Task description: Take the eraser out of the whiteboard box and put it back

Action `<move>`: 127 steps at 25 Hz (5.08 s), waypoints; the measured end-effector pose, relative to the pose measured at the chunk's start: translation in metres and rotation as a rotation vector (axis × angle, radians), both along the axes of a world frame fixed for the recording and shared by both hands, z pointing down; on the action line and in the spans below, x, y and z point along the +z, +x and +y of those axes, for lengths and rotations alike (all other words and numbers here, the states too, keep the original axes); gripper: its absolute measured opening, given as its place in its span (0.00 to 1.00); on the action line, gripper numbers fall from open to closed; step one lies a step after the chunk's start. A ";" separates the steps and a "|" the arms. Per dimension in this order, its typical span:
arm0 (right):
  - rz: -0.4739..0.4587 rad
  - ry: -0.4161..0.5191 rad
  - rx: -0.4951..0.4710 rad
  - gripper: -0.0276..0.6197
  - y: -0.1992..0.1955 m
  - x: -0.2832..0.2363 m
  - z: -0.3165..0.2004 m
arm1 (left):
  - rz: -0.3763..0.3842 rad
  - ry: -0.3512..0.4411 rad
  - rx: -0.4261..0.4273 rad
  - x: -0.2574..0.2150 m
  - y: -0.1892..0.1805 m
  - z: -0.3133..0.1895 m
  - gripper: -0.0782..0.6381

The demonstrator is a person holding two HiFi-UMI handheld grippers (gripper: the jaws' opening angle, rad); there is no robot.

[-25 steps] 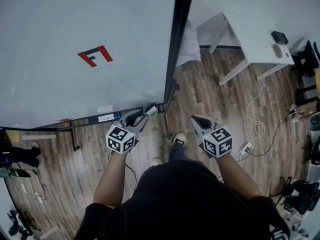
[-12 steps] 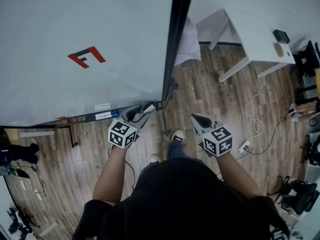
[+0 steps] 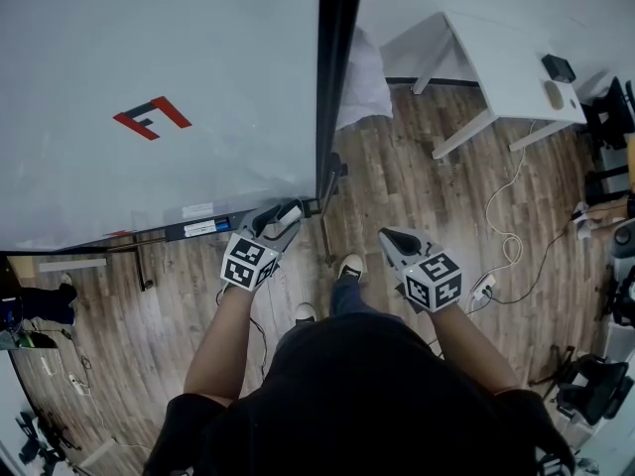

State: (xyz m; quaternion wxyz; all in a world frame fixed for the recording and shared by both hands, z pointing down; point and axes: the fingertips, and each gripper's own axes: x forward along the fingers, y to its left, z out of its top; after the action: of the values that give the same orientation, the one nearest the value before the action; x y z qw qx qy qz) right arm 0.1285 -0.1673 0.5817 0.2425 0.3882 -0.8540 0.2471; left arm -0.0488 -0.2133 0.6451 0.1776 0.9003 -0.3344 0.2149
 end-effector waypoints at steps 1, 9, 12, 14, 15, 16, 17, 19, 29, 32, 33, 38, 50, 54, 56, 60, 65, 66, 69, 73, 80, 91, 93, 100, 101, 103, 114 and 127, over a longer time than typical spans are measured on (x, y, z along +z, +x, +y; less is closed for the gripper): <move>0.001 -0.003 -0.001 0.03 0.002 0.001 0.001 | -0.004 -0.001 -0.006 0.002 0.000 -0.001 0.43; -0.006 -0.020 -0.012 0.03 0.005 0.007 0.000 | -0.040 -0.019 -0.015 0.013 0.004 -0.008 0.43; -0.003 -0.023 -0.020 0.03 0.005 0.008 -0.001 | -0.063 -0.023 -0.010 0.019 0.005 -0.008 0.43; -0.001 -0.025 -0.025 0.03 0.005 0.010 -0.001 | -0.105 -0.016 -0.003 0.024 0.005 -0.008 0.44; -0.001 -0.026 -0.026 0.03 0.005 0.010 0.000 | -0.123 -0.012 0.000 0.027 0.004 -0.008 0.44; -0.001 -0.028 -0.027 0.03 0.005 0.011 0.000 | -0.133 -0.009 0.001 0.030 0.003 -0.008 0.44; -0.001 -0.029 -0.027 0.04 0.005 0.012 -0.001 | -0.138 -0.007 0.002 0.032 0.003 -0.009 0.44; -0.001 -0.033 -0.028 0.03 0.005 0.014 -0.001 | -0.142 -0.006 0.005 0.034 0.003 -0.010 0.44; 0.002 -0.037 -0.027 0.03 0.005 0.017 -0.004 | -0.089 -0.030 0.005 0.034 0.009 -0.015 0.39; 0.004 -0.039 -0.030 0.03 0.003 0.016 -0.003 | -0.081 -0.033 0.008 0.034 0.009 -0.015 0.38; 0.004 -0.039 -0.029 0.03 0.002 0.016 -0.003 | -0.077 -0.034 0.009 0.034 0.009 -0.015 0.37; 0.002 -0.039 -0.024 0.03 0.001 0.017 -0.001 | -0.067 -0.034 0.013 0.035 0.010 -0.015 0.36; 0.003 -0.034 -0.016 0.03 0.001 0.016 0.003 | -0.061 -0.029 0.013 0.035 0.009 -0.013 0.33; 0.002 -0.031 -0.011 0.03 0.003 0.015 0.005 | -0.062 -0.028 0.005 0.035 0.009 -0.012 0.33; 0.003 -0.031 -0.013 0.03 0.002 0.015 0.007 | -0.067 -0.027 0.005 0.034 0.009 -0.012 0.33; -0.001 -0.027 -0.020 0.04 0.000 0.013 0.009 | -0.068 -0.024 -0.005 0.031 0.008 -0.012 0.33; -0.009 -0.023 -0.028 0.03 -0.004 0.011 0.013 | -0.059 -0.014 -0.018 0.023 0.006 -0.012 0.33; -0.008 -0.021 -0.032 0.03 -0.005 0.010 0.014 | -0.058 -0.010 -0.020 0.021 0.006 -0.012 0.33; -0.009 -0.013 -0.033 0.03 -0.005 0.007 0.016 | -0.055 0.001 -0.019 0.014 0.005 -0.011 0.33; -0.007 -0.007 -0.028 0.03 -0.004 0.004 0.020 | -0.046 0.025 -0.023 0.004 0.002 -0.010 0.33; -0.008 0.012 -0.024 0.03 -0.007 -0.003 0.027 | -0.014 0.071 -0.019 -0.020 -0.001 -0.001 0.33; -0.027 0.047 -0.007 0.03 -0.017 -0.018 0.044 | 0.041 0.115 -0.039 -0.051 -0.013 0.012 0.32; -0.030 0.052 0.000 0.03 -0.017 -0.020 0.046 | 0.048 0.124 -0.043 -0.056 -0.015 0.014 0.32; -0.039 0.066 0.007 0.03 -0.020 -0.024 0.057 | 0.071 0.133 -0.045 -0.069 -0.020 0.023 0.32; -0.040 0.068 0.007 0.03 -0.020 -0.025 0.058 | 0.070 0.135 -0.046 -0.070 -0.021 0.025 0.32; -0.040 0.073 0.007 0.03 -0.021 -0.028 0.061 | 0.067 0.139 -0.049 -0.072 -0.024 0.030 0.32; -0.039 0.093 0.011 0.03 -0.026 -0.036 0.072 | 0.047 0.141 -0.070 -0.074 -0.046 0.056 0.32; -0.038 0.108 -0.011 0.03 -0.044 -0.040 0.091 | 0.020 0.111 -0.107 -0.061 -0.081 0.103 0.32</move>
State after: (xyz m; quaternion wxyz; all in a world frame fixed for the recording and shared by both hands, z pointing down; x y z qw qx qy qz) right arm 0.0844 -0.0759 0.5415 0.2066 0.3911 -0.8727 0.2067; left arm -0.1294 -0.1102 0.5837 0.1420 0.8916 -0.3917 0.1775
